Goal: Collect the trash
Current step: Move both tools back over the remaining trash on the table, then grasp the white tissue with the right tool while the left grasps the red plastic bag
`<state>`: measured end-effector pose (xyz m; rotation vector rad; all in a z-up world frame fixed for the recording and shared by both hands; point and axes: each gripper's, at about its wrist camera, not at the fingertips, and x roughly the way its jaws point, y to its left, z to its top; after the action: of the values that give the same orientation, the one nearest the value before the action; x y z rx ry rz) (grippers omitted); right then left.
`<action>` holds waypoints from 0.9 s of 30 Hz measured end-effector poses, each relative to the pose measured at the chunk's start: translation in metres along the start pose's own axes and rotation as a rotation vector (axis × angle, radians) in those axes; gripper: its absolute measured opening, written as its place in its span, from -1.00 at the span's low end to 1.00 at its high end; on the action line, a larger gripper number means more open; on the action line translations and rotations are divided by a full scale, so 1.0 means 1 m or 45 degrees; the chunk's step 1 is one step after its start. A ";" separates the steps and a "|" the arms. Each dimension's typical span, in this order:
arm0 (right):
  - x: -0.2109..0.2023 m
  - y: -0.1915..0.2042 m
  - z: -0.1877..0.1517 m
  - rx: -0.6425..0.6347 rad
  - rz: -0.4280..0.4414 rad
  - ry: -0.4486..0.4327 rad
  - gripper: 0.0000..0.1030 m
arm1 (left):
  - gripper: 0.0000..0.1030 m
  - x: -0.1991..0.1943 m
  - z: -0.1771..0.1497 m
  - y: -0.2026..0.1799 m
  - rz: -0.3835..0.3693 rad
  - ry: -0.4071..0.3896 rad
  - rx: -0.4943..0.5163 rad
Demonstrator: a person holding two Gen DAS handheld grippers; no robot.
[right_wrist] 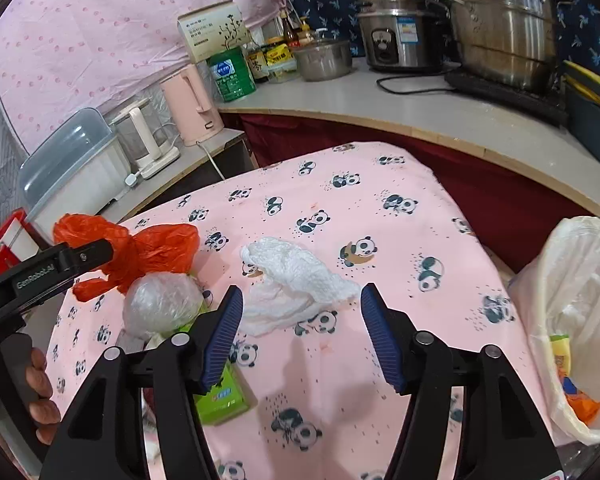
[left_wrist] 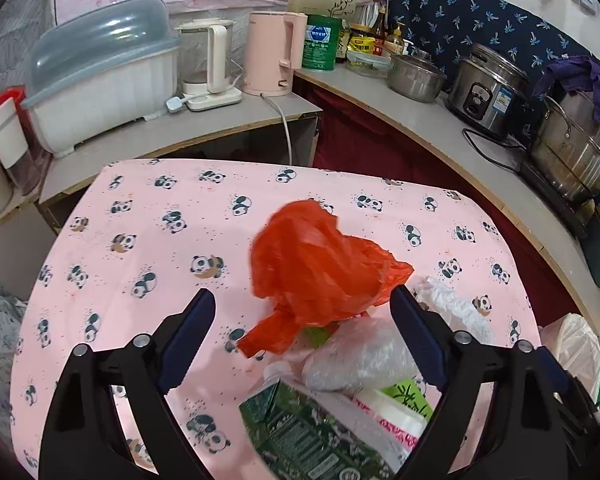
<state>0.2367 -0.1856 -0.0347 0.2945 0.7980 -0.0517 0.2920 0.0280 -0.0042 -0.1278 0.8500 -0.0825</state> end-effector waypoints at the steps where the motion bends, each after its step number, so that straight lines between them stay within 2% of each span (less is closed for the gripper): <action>1: 0.006 0.000 0.002 0.002 0.000 0.010 0.18 | 0.49 0.003 0.002 0.001 -0.013 0.007 -0.007; 5: 0.034 -0.002 0.009 0.021 0.002 0.062 0.19 | -0.07 0.017 0.007 0.002 -0.073 0.058 -0.017; 6: 0.039 -0.003 0.010 0.026 0.002 0.073 0.19 | -0.16 0.019 0.008 0.001 -0.078 0.065 -0.015; 8: 0.052 -0.004 0.011 0.030 -0.006 0.097 0.19 | -0.60 0.024 0.009 0.000 -0.084 0.083 0.000; 12: 0.066 -0.005 0.011 0.033 -0.020 0.130 0.19 | -0.77 0.026 0.010 0.001 -0.097 0.075 0.003; 14: 0.070 -0.005 0.008 0.035 -0.024 0.147 0.10 | -0.88 0.025 0.011 0.001 -0.102 0.068 0.000; 16: 0.074 -0.004 0.005 0.028 -0.030 0.171 -0.33 | -0.90 0.023 0.013 0.001 -0.106 0.060 -0.001; 17: 0.075 -0.004 0.004 0.025 -0.032 0.179 -0.44 | -0.91 0.023 0.014 0.001 -0.108 0.058 -0.001; 18: 0.075 -0.004 0.004 0.024 -0.032 0.182 -0.65 | -0.91 0.021 0.015 0.000 -0.113 0.056 0.001; 21: 0.068 -0.005 0.004 0.041 -0.013 0.167 -0.85 | -0.99 0.012 0.018 -0.003 -0.110 0.025 0.017; 27: 0.037 0.001 0.011 0.019 0.000 0.082 -0.90 | -1.00 -0.014 0.027 -0.014 -0.123 -0.041 0.048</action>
<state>0.2702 -0.1857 -0.0536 0.3116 0.8617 -0.0487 0.3028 0.0181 0.0256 -0.1345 0.8095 -0.1864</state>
